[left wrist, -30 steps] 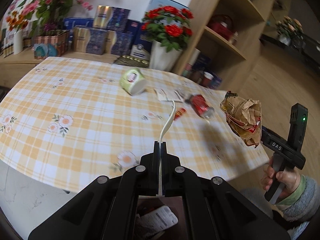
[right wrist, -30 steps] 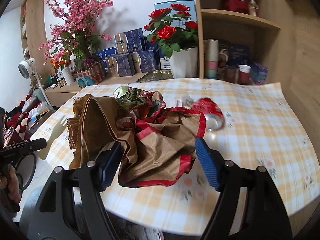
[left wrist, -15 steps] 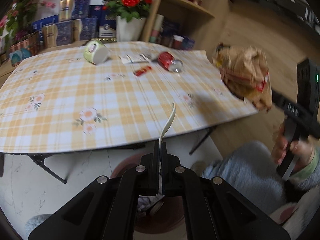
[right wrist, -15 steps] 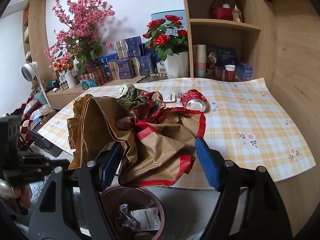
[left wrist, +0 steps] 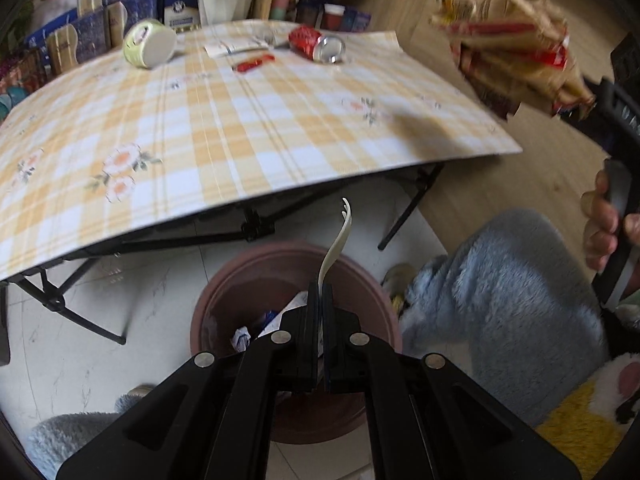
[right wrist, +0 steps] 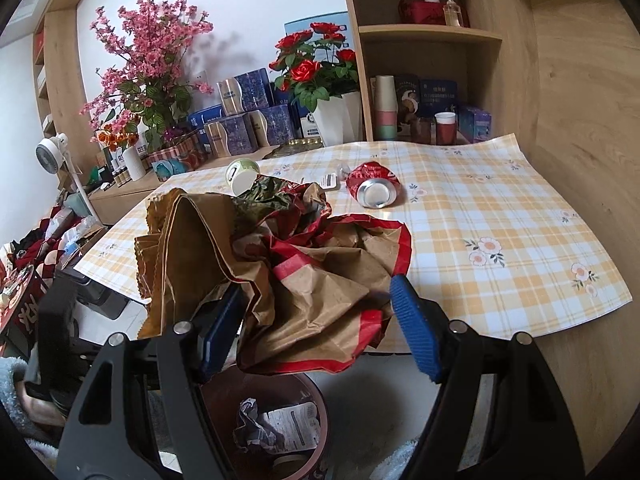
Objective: Collect trash
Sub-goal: 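Carry the spoon and paper bag over the brown bin with both grippers, then open the left gripper to drop the spoon while the right gripper drops the bag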
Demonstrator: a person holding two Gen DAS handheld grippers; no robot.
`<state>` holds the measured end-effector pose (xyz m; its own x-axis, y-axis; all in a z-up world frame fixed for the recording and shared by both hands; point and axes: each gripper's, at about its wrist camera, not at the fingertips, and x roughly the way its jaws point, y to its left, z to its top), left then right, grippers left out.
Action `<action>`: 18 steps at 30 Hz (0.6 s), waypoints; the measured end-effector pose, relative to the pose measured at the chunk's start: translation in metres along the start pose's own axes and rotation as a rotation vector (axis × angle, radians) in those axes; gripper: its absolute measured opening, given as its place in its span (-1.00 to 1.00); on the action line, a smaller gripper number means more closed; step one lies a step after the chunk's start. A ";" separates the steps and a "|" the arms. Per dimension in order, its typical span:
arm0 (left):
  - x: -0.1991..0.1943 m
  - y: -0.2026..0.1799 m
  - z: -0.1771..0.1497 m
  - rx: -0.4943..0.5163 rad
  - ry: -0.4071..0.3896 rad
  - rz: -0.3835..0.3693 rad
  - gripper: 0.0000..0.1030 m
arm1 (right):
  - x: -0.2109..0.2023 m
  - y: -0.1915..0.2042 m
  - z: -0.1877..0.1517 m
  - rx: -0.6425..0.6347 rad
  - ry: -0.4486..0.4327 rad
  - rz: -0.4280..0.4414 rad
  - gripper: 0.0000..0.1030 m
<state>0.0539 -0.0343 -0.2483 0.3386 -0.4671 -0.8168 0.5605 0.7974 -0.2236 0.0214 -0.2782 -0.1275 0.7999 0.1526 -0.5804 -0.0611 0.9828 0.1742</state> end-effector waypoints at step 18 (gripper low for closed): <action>-0.014 0.016 0.010 -0.034 -0.095 0.046 -0.13 | 0.013 0.012 -0.010 -0.025 0.057 0.024 0.42</action>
<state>0.0661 -0.0190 -0.2353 0.4344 -0.4621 -0.7731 0.5168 0.8309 -0.2062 0.0247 -0.2633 -0.1410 0.7629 0.1809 -0.6208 -0.0954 0.9810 0.1687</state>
